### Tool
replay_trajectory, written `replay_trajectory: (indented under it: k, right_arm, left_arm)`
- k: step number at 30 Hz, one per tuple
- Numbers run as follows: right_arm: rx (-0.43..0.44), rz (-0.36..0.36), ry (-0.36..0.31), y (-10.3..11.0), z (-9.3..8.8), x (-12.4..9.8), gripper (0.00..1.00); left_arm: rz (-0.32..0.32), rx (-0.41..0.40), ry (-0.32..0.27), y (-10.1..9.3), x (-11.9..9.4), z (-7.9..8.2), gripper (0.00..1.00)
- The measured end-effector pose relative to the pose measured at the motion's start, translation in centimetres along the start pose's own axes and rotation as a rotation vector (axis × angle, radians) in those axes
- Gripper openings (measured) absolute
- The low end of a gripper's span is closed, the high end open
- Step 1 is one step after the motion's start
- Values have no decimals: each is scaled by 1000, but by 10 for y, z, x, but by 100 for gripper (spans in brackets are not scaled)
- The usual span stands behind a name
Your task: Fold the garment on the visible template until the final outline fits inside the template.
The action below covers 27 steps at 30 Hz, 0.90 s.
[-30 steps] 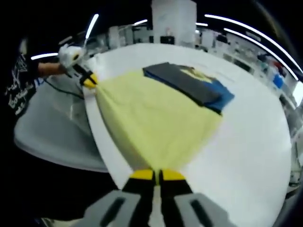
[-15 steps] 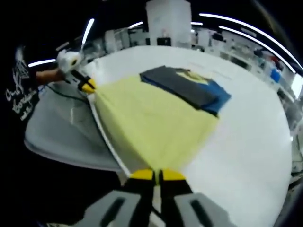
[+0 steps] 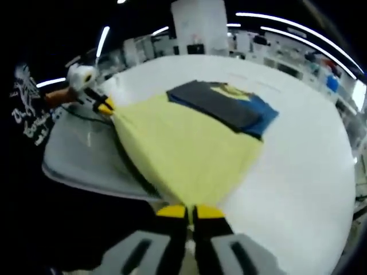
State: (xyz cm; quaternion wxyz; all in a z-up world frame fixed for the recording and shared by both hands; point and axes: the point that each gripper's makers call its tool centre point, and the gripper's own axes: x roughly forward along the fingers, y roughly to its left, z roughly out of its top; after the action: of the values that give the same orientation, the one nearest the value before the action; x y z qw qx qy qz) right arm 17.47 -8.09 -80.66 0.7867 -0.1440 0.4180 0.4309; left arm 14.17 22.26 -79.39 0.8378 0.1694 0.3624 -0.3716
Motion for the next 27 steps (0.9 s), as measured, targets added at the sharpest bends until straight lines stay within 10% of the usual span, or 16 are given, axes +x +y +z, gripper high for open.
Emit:
replay_trajectory:
  k: [15,27]
  right_arm:
    - [-100,-6,61,3,16,-18,0]
    - [-162,-74,16,-15,54,-35,0]
  left_arm:
    - [-11,40,14,9,-14,12,1]
    - [44,94,-59,38,-30,61,1]
